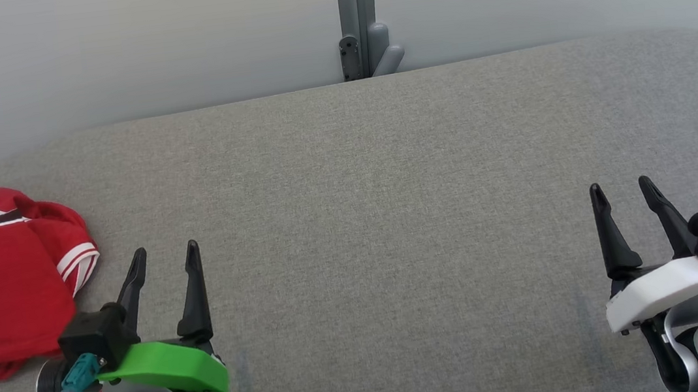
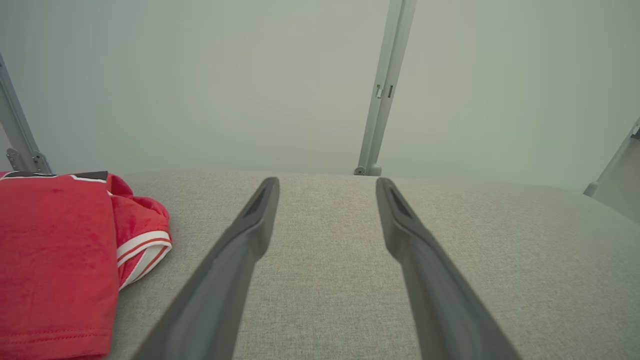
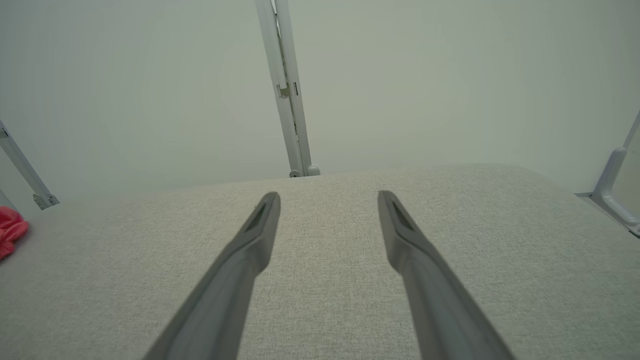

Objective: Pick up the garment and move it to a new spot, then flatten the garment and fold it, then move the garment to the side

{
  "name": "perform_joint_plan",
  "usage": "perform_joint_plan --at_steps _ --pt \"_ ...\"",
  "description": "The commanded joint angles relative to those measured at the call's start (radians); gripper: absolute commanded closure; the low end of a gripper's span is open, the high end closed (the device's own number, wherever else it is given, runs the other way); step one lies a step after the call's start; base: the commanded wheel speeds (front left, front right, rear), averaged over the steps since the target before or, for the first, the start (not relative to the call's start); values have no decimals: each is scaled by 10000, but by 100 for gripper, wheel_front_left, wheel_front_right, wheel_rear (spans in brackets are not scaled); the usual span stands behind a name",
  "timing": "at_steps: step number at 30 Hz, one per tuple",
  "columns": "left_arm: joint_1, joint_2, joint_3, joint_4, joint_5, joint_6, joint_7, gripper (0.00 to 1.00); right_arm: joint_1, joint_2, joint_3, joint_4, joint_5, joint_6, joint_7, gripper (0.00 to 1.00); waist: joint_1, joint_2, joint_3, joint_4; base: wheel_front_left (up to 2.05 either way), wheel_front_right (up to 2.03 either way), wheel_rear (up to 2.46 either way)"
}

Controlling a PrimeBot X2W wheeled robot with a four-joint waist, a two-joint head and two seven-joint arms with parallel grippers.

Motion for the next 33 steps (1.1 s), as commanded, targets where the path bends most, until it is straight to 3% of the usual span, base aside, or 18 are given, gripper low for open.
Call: perform_joint_plan --at_steps 1,27,33 --pt "93 106 -3 -81 190 64 3 0 83 -5 -5 -102 -214 3 -77 0 0 0 -2 3 0 0 0" --pt "238 235 -280 -246 1397 399 -212 0 385 200 7 -333 -1549 2 -403 0 0 0 -5 114 0 0 0" --pt "263 215 -295 -224 1290 402 -252 0 435 287 -104 -282 -1333 2 -352 0 0 0 4 104 0 0 0"
